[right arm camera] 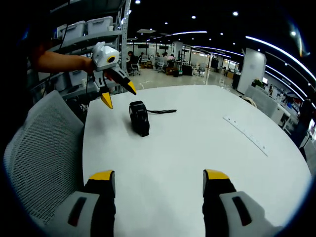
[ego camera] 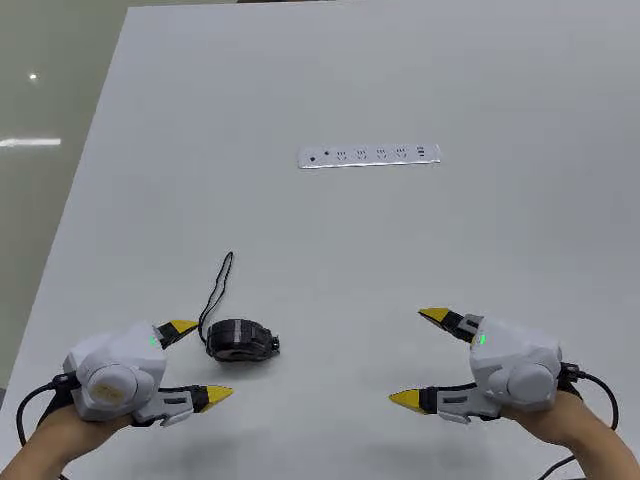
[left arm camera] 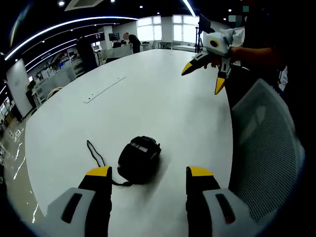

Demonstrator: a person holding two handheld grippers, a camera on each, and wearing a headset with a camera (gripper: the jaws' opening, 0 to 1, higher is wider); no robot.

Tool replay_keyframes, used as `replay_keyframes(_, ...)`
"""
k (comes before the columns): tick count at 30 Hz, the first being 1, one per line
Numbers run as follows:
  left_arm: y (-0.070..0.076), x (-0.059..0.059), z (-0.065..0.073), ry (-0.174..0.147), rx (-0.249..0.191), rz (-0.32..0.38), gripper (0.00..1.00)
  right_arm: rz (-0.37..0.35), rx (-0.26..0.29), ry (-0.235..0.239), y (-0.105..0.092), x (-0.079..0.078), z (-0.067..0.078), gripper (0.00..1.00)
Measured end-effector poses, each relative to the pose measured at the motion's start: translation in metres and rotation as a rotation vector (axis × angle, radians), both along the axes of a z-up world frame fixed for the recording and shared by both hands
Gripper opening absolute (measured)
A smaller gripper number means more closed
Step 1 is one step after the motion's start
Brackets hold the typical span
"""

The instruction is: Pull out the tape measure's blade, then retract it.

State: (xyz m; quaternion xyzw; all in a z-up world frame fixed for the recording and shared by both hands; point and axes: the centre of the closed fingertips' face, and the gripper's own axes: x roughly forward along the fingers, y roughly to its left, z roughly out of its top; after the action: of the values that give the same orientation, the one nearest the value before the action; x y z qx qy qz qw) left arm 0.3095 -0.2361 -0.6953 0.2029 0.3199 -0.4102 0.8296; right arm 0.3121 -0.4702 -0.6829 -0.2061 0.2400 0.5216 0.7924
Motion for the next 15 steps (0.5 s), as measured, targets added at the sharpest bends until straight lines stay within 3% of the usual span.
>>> replay_keyframes(15, 0.001, 0.022, -0.018, -0.003, 0.069, -0.07, 0.49, 0.098, 0.002, -0.014, 0.028, 0.015, -0.007, 0.65)
